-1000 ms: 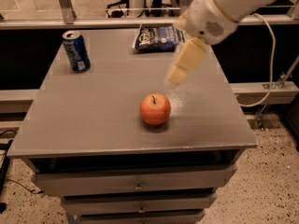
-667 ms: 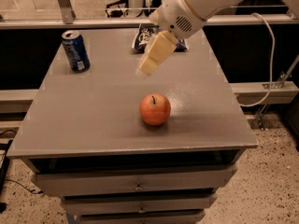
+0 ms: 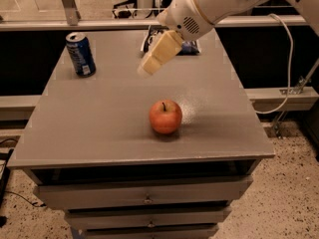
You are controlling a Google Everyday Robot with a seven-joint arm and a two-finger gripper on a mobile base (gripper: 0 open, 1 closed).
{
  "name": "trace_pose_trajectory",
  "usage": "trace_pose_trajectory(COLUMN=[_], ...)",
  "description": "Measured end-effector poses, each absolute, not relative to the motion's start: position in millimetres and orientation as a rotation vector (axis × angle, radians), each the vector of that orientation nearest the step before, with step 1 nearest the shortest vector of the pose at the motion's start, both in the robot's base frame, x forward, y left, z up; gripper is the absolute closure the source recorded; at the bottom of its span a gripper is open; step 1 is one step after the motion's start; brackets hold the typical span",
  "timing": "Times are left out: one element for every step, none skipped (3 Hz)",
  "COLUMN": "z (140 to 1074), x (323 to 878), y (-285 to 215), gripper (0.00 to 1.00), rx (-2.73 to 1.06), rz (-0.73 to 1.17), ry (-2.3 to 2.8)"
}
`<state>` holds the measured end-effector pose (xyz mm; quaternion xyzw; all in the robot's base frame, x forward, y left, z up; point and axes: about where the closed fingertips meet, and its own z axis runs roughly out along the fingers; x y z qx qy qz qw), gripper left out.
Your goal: Pick pepsi can
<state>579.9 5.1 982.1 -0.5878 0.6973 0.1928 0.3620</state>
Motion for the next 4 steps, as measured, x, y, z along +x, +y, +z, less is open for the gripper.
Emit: trace_pose_trajectory(z=[975,956,941,919], x=[616,670,698,722], y=[51,120,156,182], gripper=[0.0,0.0,0.0,0.0], rx=[-1.425,-1.382,-1.359,-1.328], rz=[0.611,0.654,0.659,0.647], ry=[1.751,1.676,1.642,1.645])
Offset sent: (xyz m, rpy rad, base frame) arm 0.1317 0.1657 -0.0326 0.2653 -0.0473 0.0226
